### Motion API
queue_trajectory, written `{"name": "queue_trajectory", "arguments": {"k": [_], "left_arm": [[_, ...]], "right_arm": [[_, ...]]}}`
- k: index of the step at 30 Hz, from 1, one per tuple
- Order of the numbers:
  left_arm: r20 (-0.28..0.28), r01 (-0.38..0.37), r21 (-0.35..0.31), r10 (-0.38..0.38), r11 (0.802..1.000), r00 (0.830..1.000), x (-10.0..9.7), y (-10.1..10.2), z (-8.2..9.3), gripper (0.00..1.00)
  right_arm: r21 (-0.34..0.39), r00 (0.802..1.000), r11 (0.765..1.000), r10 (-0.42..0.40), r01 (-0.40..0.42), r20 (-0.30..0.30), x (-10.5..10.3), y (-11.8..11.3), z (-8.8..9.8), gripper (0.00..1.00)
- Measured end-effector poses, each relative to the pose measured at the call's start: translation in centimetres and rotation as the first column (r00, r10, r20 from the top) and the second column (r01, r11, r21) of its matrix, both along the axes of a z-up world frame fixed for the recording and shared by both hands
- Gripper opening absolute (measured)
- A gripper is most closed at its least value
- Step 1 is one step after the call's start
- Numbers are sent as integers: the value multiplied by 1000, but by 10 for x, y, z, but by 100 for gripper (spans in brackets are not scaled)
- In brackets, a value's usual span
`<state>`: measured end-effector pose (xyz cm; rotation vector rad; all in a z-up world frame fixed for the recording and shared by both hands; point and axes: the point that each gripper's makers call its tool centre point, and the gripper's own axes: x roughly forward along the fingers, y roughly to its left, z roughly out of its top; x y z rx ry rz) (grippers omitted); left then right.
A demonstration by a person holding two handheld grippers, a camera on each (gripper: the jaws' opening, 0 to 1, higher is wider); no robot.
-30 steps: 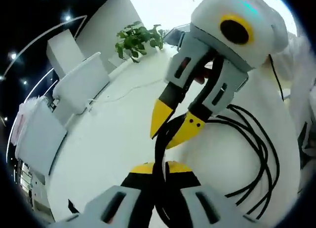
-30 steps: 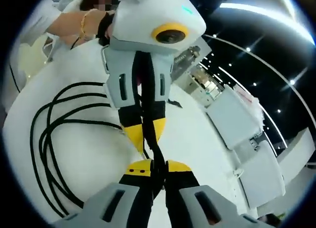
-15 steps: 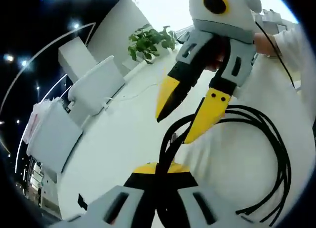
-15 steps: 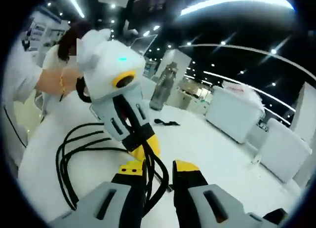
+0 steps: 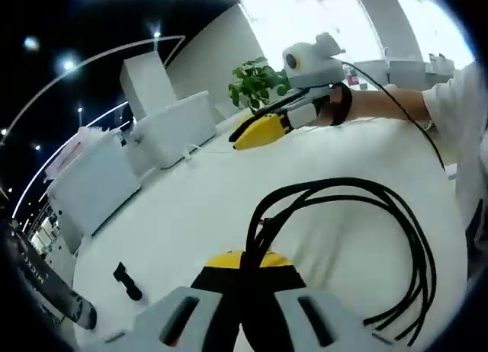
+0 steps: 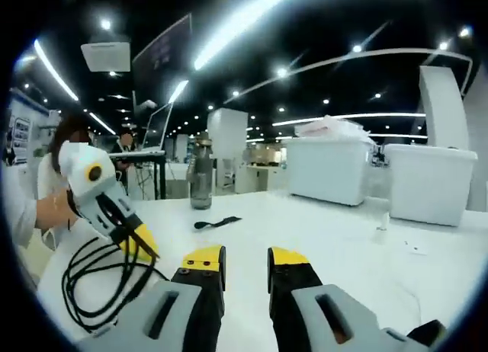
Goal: Coil the Type-C to USB data cable on the desktop and secure it with Velcro straps.
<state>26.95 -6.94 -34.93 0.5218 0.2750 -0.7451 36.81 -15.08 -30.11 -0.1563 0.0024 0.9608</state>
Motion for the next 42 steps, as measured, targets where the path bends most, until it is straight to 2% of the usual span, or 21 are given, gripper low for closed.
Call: {"name": "queue_trajectory", "arguments": {"k": [3, 5, 7, 9, 11, 13, 15, 16, 19, 23, 27, 29, 31, 33, 34, 36, 38, 40, 42], "left_arm": [[3, -26, -11, 26, 1000, 1000, -8, 17, 1, 3], [1, -51, -25, 51, 998, 999, -16, 32, 1, 3], [0, -65, -34, 65, 997, 998, -22, 43, 1, 3], [-1, -81, -45, 81, 996, 997, -26, 53, 2, 3], [-3, -96, -56, 96, 994, 995, -31, 60, 2, 3], [-6, -104, -66, 103, 992, 995, -35, 68, 3, 4], [-13, -107, -82, 106, 991, 994, -39, 73, 4, 4], [-15, -108, -90, 108, 990, 994, -40, 75, 3, 4], [-21, -110, -117, 109, 987, 994, -40, 78, 3, 4], [-25, -104, -152, 102, 983, 995, -39, 79, 4, 4], [-27, -90, -181, 86, 979, 996, -40, 79, 7, 4], [-32, -87, -196, 82, 977, 996, -41, 78, 8, 4], [-33, -87, -194, 83, 977, 996, -40, 78, 8, 4], [-36, -86, -191, 81, 978, 996, -40, 78, 6, 4], [-38, -85, -190, 79, 978, 996, -40, 77, 5, 4], [-41, -85, -186, 79, 979, 996, -40, 75, 3, 4], [-40, -84, -182, 78, 980, 996, -41, 73, 2, 4], [-35, -79, -183, 74, 980, 997, -44, 69, 4, 4], [-25, -73, -181, 70, 981, 997, -46, 65, 7, 4]], "right_arm": [[-53, 998, 998, 29, -26, 56, 17, 37, -9, 25], [-85, 993, 994, 82, -75, 80, 22, 69, -16, 25], [-91, 987, 987, 143, -136, 75, 24, 110, -22, 25], [-106, 981, 979, 181, -173, 69, 24, 140, -28, 26], [-128, 969, 965, 238, -228, 68, 15, 165, -34, 27], [-237, 945, 936, 299, -262, 133, 8, 182, -43, 28], [-330, 927, 912, 319, -244, 197, 10, 190, -50, 25], [-376, 911, 896, 337, -234, 236, 12, 195, -53, 23], [-434, 897, 875, 353, -215, 267, 21, 204, -59, 23], [-448, 897, 864, 366, -228, 248, 30, 219, -64, 23], [-500, 853, 834, 422, -233, 306, 31, 235, -62, 19], [-501, 847, 832, 430, -238, 312, 32, 241, -62, 14], [-496, 830, 829, 453, -259, 324, 28, 247, -61, 11], [-496, 809, 819, 486, -289, 332, 25, 253, -61, 2], [-493, 805, 818, 491, -296, 332, 23, 255, -61, 2], [-496, 807, 812, 500, -308, 316, 19, 251, -61, 1], [-475, 817, 820, 492, -318, 302, 16, 238, -56, 1], [-462, 824, 830, 478, -311, 304, 9, 214, -50, 1], [-464, 824, 837, 465, -290, 324, 3, 189, -44, 1]]}}
